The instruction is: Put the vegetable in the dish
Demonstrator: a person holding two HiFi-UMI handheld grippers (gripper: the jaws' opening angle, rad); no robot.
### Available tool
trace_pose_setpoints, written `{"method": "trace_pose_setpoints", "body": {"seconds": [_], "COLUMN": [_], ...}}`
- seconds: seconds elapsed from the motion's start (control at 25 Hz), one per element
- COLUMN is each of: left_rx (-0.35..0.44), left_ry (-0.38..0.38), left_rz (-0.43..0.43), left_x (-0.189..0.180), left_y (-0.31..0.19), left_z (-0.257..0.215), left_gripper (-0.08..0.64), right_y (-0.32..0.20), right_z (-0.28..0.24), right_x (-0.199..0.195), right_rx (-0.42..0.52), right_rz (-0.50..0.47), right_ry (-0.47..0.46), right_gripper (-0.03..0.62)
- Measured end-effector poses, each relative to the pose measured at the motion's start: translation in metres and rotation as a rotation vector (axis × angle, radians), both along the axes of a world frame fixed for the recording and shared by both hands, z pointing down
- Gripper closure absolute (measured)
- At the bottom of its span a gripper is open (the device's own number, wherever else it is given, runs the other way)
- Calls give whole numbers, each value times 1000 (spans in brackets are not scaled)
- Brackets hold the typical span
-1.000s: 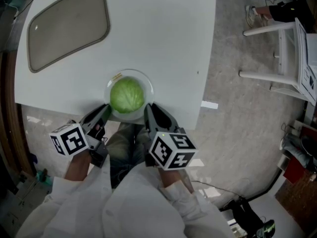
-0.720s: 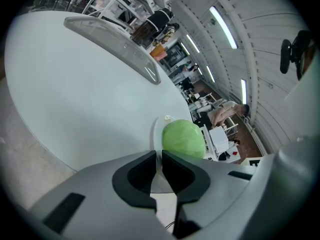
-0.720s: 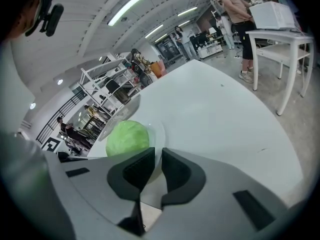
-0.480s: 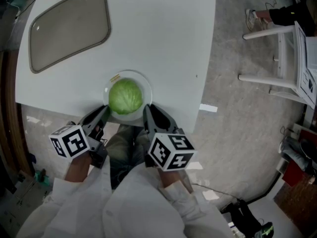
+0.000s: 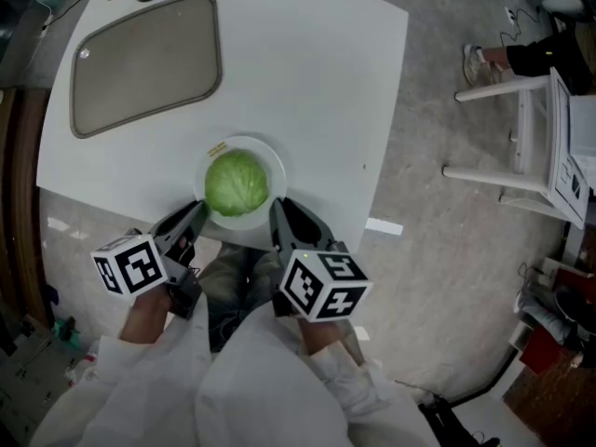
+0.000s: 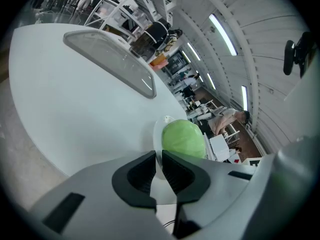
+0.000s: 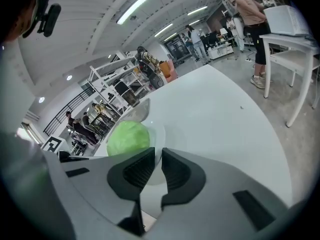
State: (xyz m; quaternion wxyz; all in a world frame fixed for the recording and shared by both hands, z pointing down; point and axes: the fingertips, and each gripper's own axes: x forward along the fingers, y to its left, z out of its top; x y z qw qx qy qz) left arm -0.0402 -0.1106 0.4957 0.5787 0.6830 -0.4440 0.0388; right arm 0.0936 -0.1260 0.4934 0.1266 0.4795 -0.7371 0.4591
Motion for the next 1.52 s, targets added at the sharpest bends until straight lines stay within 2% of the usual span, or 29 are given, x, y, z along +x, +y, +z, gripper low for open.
{"method": "trace_pose_setpoints", "body": {"seconds": [0.12,0.32,0.6,0.8,1.0,1.16,1.52], "left_rx": [3,60,78,92,103,117,123], "left_ry": [-26,-17,-44,-13,-14,13,-18], "left_rz": [-30,-71,-124,-159,-149,-123,-84], "left_x": [-6,-14,-30,-47,-72,-92,-151], "left_y": [-9,-26,-37,-50,-66,-84,-131], "left_z": [-14,-32,-51,-57,-60,-64,-73], "left_gripper": [523,523,523,523,523,523,523], "right_y": [-12,-33,-54,-70,-84,-97,-144], "right_z": [-14,-30,-49,-58,-60,-64,-75], "right_x": [-5,-16,-31,-51,-75,-98,-155], "right_rx": [21,53,80,94,95,104,118], "right_rz": [-37,-98,-164,-191,-175,-153,-127], "right_ry": [-9,-31,-49,-49,-42,-39,-51], "right_gripper": [540,540,540,540,540,540,540]}}
